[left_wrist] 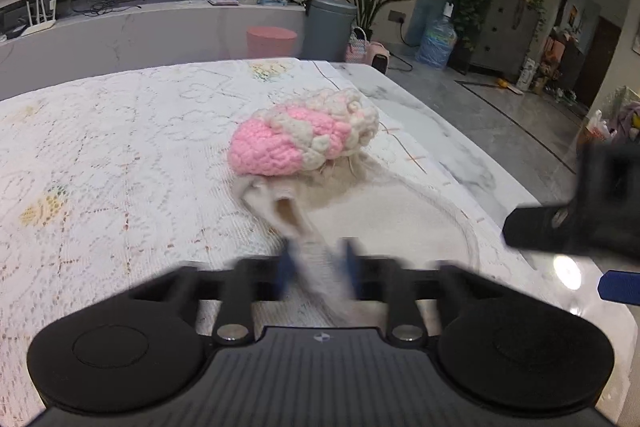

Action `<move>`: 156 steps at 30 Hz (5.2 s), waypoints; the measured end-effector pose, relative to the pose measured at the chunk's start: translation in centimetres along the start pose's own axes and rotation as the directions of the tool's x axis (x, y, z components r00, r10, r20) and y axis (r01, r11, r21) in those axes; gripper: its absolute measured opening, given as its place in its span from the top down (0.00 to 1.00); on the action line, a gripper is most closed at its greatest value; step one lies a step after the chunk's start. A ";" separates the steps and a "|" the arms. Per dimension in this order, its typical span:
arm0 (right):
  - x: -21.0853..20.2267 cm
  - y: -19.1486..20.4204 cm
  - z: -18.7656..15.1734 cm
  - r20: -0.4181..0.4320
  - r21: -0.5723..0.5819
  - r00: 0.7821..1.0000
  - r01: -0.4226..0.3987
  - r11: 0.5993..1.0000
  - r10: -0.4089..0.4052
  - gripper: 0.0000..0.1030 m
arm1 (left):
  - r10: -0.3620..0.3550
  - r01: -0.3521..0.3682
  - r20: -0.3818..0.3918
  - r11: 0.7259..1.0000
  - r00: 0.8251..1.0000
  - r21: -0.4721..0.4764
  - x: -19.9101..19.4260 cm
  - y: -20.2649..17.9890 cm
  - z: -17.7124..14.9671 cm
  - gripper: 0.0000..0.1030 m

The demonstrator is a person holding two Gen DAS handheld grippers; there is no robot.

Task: Organize soft objects
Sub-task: 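Grasp the strap of the white canvas bag with the left tool, then grasp the pink-and-white crochet ball with the right tool while the left tool holds the canvas bag, then carry the canvas bag and crochet ball over the orange box with both tools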

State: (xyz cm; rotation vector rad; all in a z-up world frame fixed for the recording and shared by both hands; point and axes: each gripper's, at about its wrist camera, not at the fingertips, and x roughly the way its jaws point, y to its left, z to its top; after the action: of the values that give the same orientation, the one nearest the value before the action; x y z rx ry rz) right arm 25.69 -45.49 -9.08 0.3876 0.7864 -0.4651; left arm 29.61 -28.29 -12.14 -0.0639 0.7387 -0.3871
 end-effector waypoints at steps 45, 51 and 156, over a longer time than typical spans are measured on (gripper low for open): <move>1.1 0.7 -1.4 -0.080 0.040 0.981 -0.174 0.984 0.177 0.05 | -0.183 0.184 -0.016 0.981 0.983 0.058 -6.2 6.7 -3.5 0.95; 2.9 4.4 -1.7 -0.027 0.026 0.953 -0.301 0.953 0.301 0.05 | -0.127 0.125 0.012 0.989 0.992 0.079 -7.0 6.9 -5.6 0.94; -12.1 10.6 -2.9 0.148 -0.445 0.893 -0.323 0.835 0.424 0.47 | 0.334 -0.356 0.299 0.934 0.894 0.024 -34.7 13.8 -3.9 0.95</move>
State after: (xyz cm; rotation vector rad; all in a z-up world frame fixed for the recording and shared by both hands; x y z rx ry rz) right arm 22.27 -32.18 -0.22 0.0812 0.5310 0.0349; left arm 8.15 -2.47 4.64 0.0836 0.4298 -0.0608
